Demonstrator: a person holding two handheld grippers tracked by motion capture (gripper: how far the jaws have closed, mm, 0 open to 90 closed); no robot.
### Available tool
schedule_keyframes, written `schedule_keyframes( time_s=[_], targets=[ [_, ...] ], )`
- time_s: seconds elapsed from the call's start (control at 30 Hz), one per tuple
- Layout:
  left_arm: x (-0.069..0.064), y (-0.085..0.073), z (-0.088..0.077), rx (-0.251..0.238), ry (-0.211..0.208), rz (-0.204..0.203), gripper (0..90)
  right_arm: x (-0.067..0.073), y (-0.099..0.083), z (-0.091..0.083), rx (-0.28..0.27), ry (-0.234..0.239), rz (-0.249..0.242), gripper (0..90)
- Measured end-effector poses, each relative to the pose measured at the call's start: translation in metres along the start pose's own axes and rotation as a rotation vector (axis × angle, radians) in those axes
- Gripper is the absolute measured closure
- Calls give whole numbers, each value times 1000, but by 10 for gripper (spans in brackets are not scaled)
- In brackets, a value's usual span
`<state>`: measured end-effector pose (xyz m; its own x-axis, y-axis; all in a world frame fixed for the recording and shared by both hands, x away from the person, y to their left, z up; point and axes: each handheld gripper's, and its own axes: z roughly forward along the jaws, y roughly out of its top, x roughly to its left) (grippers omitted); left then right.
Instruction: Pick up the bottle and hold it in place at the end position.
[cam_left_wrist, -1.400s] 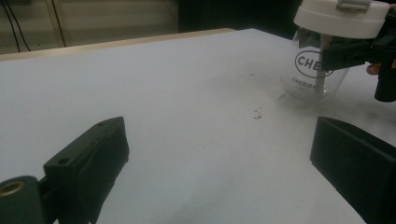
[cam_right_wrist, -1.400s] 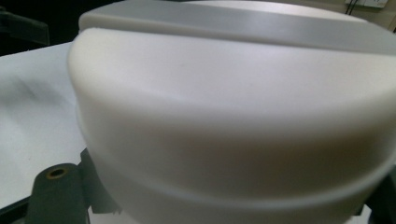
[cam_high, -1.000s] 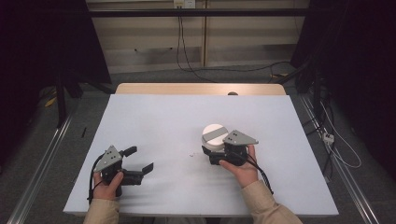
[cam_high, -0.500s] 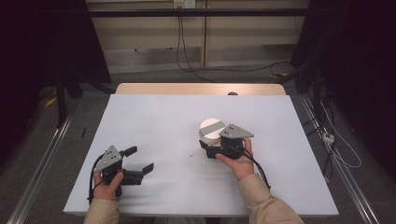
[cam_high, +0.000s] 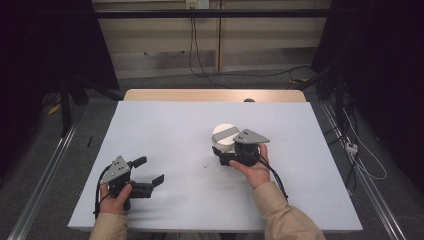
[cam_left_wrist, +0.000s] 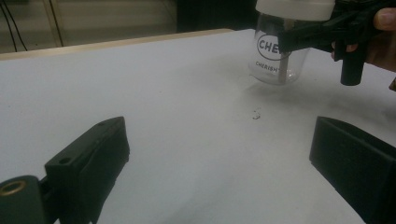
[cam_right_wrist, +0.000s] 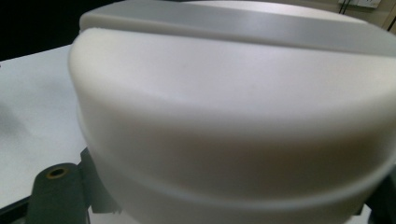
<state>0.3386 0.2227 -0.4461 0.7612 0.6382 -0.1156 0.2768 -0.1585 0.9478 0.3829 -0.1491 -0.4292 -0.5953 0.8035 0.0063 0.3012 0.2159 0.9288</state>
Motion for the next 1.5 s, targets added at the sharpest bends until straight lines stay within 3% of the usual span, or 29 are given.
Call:
schedule_keyframes(
  time_s=[1.0,1.5],
  targets=[
    [1,0,0,-7,2,-7,46,-10,12,16,5,-17,-1,184],
    [2,0,0,-8,2,-9,45,-14,9,28,12,-25,13,184]
  ],
)
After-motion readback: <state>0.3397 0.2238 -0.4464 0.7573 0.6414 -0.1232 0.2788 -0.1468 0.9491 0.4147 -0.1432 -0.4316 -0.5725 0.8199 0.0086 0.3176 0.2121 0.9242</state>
